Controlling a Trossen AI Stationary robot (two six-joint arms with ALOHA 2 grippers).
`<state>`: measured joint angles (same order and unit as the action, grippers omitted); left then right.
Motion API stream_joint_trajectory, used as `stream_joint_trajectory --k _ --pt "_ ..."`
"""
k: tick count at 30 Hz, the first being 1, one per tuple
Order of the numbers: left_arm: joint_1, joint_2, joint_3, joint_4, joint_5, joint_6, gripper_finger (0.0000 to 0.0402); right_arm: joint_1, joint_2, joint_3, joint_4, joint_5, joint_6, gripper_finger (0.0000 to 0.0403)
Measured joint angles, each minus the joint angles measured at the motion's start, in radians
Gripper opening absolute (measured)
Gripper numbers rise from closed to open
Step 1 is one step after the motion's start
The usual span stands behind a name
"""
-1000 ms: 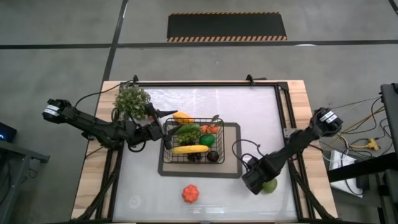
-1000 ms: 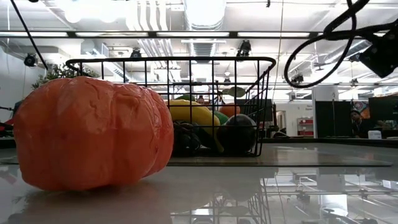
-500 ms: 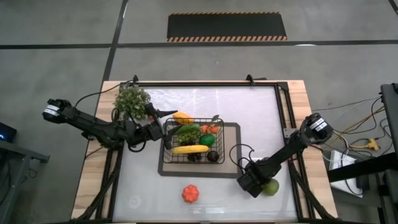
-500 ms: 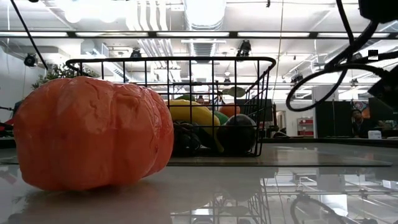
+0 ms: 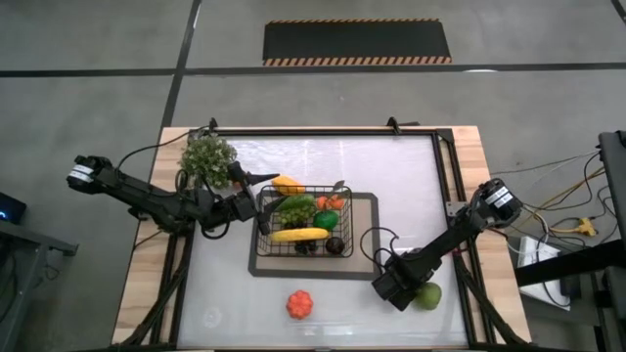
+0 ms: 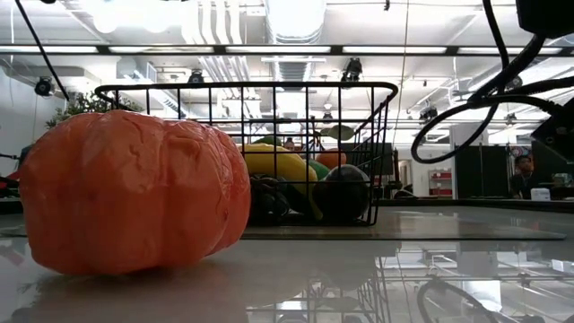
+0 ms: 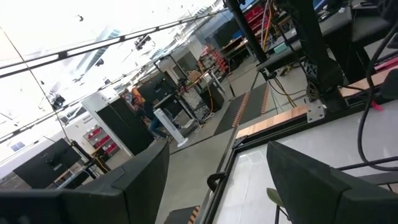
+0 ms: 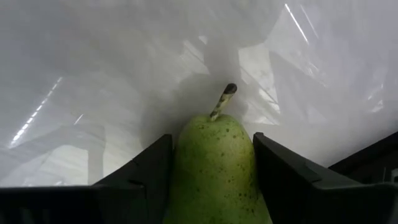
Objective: Build produce basket
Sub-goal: Put the green pear into the black wire basket
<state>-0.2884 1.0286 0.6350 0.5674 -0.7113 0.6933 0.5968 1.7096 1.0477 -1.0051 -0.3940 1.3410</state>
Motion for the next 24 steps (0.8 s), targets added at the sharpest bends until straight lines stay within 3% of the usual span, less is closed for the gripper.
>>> stream_joint_trajectory --k 4,10,17,21,24 --pt "0.0 0.0 0.0 0.0 0.0 0.0 0.0254 0.0 -0.019 0.024 -0.031 0.024 -0.02 0.0186" --pt "0.0 0.0 0.0 0.0 0.0 -0.007 0.0254 0.001 -0.15 0.065 -0.06 0.258 -0.015 0.0187" --pt "0.0 0.0 0.0 -0.005 0.013 -0.04 0.0254 0.001 -0.35 0.068 -0.025 0.72 -0.096 0.0187" --pt "-0.001 0.0 -0.002 -0.012 0.054 -0.059 0.0254 -0.001 -0.441 0.022 0.124 1.013 -0.277 0.0187" --pt "-0.001 0.0 -0.002 -0.01 0.073 -0.059 0.0254 -0.021 -0.476 -0.018 0.312 1.156 -0.481 0.0187"
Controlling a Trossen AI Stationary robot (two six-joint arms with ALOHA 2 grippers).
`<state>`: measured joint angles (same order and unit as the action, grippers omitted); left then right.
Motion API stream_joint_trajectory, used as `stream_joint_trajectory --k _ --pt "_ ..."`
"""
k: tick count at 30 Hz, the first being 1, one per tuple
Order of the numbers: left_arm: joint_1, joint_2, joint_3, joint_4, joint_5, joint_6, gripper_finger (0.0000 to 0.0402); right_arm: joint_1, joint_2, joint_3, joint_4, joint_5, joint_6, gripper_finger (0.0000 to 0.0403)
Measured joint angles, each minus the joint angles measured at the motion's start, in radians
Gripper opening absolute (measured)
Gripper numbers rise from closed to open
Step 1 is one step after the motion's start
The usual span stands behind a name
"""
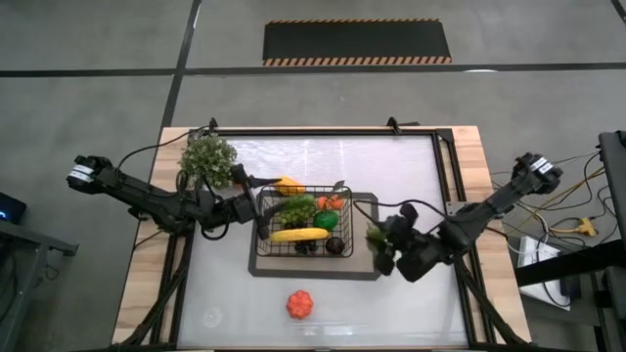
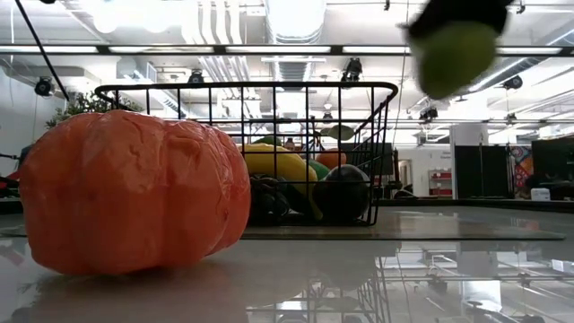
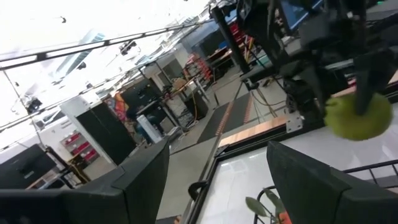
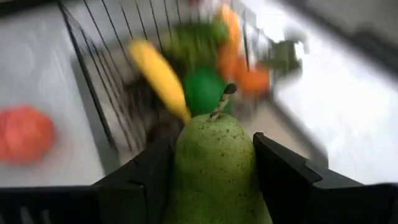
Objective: Build produce basket
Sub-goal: Put the green pear into the black wire basket
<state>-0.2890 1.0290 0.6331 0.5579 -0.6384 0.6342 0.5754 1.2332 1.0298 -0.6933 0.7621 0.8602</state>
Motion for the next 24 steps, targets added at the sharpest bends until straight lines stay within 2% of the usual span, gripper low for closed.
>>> stream_joint_trajectory --k 3,8,13,18,24 --pt "0.0 0.0 0.001 0.002 0.016 -0.004 0.0254 -0.043 -0.009 -0.053 0.218 0.068 -0.183 0.0187" --pt "0.0 0.0 0.001 0.002 0.032 -0.026 0.0254 -0.131 0.017 -0.153 0.655 0.076 -0.477 0.0187" --pt "0.0 0.0 0.001 0.002 0.033 -0.026 0.0254 -0.205 0.079 -0.245 1.117 -0.024 -0.746 0.0187" --pt "0.001 0.0 0.002 0.007 0.033 -0.026 0.0254 -0.275 0.182 -0.253 1.363 -0.131 -0.869 0.0187" --pt "0.001 0.0 0.003 0.012 0.033 -0.019 0.0254 -0.317 0.334 -0.251 1.635 -0.14 -0.947 0.0187"
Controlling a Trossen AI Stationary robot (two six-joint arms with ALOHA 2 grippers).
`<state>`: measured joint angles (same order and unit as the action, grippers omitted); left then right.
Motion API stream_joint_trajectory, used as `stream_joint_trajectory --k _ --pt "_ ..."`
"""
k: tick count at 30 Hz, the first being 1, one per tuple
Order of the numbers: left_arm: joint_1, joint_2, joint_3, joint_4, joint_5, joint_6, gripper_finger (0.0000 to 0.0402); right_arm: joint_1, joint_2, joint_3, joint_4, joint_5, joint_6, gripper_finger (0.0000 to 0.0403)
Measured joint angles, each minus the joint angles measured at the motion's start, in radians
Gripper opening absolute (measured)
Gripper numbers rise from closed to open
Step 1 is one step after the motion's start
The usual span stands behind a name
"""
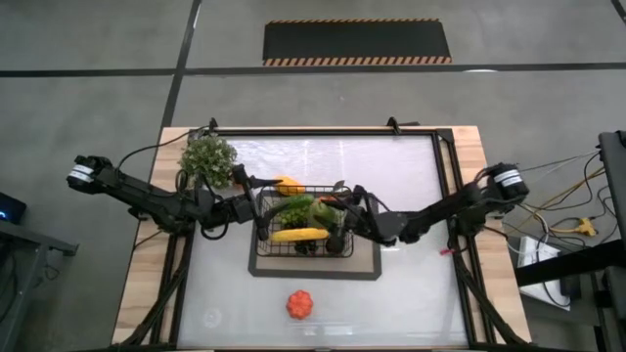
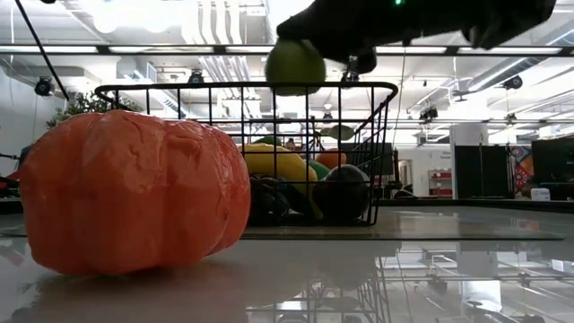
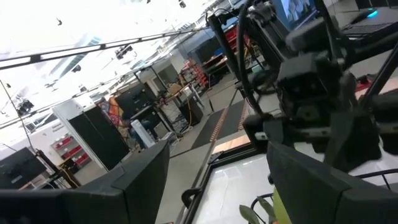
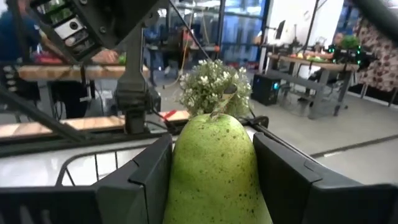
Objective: Build produce basket
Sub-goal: Put the green pear into the black wire basket
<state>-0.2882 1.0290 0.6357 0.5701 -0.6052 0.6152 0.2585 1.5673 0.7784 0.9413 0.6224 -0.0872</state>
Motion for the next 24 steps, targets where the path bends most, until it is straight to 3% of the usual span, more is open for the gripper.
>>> stream_joint_trajectory --k 4,10,24 --pt "0.0 -0.007 0.0 0.002 0.0 0.001 0.0254 -0.021 0.074 0.0 0.125 -0.001 0.002 0.0187" --pt "0.0 -0.013 0.0 -0.001 0.0 0.002 0.0254 -0.031 0.147 0.04 0.145 0.008 0.006 0.0187" --pt "0.0 -0.013 0.0 -0.002 -0.001 0.003 0.0254 -0.034 0.165 0.171 -0.203 0.092 0.065 0.0187"
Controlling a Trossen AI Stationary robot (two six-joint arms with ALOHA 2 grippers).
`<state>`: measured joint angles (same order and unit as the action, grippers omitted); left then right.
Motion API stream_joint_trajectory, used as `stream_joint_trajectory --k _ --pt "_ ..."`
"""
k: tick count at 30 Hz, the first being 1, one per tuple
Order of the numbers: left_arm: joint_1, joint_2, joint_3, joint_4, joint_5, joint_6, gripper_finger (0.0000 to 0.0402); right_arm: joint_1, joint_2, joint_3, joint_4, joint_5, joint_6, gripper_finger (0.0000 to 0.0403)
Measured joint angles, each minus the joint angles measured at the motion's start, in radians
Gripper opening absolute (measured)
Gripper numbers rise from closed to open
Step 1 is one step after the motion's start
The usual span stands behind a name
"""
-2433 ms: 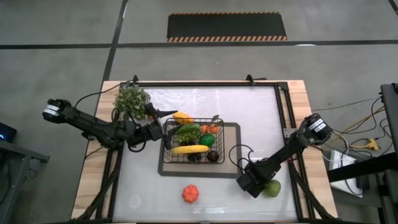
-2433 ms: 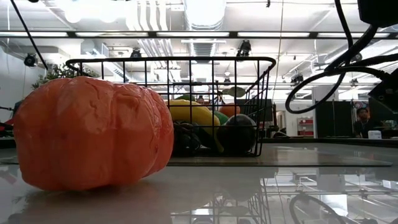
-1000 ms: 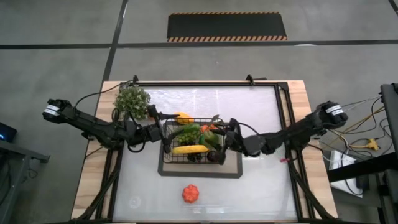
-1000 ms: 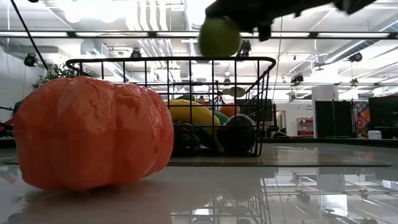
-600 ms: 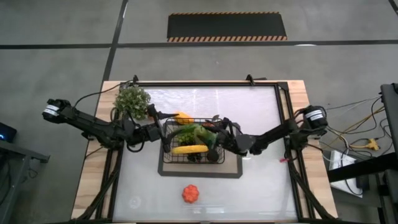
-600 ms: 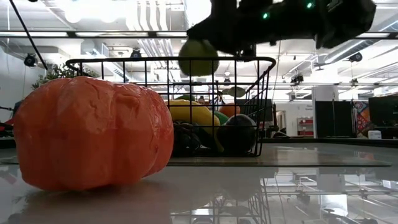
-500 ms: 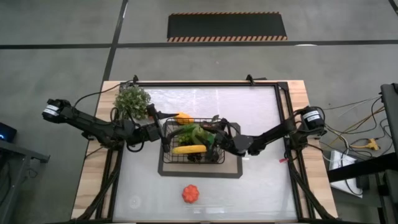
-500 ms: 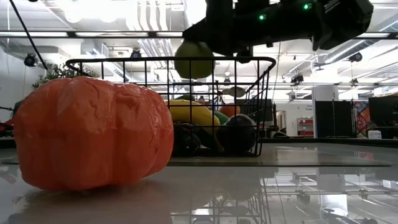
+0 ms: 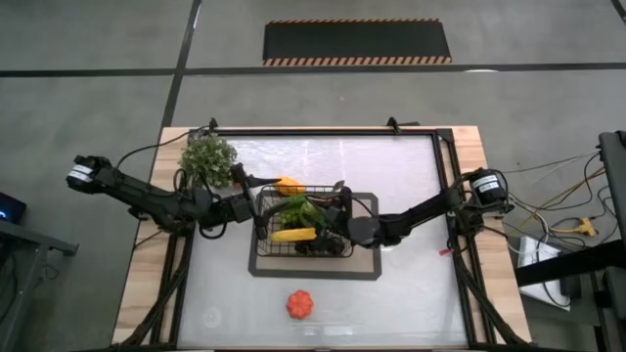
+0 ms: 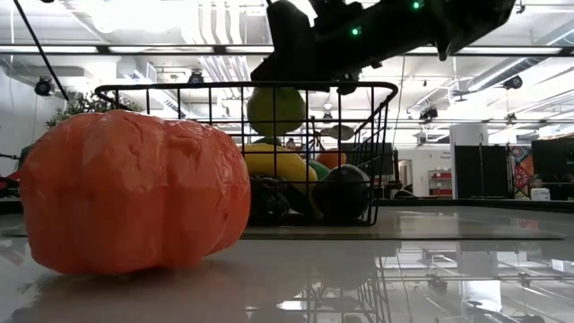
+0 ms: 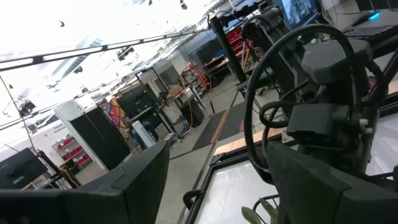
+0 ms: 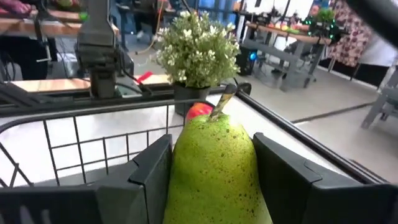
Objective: Build produce basket
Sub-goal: Put the green pear into the black wire basket
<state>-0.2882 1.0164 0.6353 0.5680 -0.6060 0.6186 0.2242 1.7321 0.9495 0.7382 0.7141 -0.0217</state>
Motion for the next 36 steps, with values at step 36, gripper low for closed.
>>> stream_joint_trajectory --k 36 --pt "-0.001 0.004 -0.003 -0.159 0.0 -0.152 0.0254 0.02 -0.086 0.025 -0.185 0.028 -0.006 0.023"
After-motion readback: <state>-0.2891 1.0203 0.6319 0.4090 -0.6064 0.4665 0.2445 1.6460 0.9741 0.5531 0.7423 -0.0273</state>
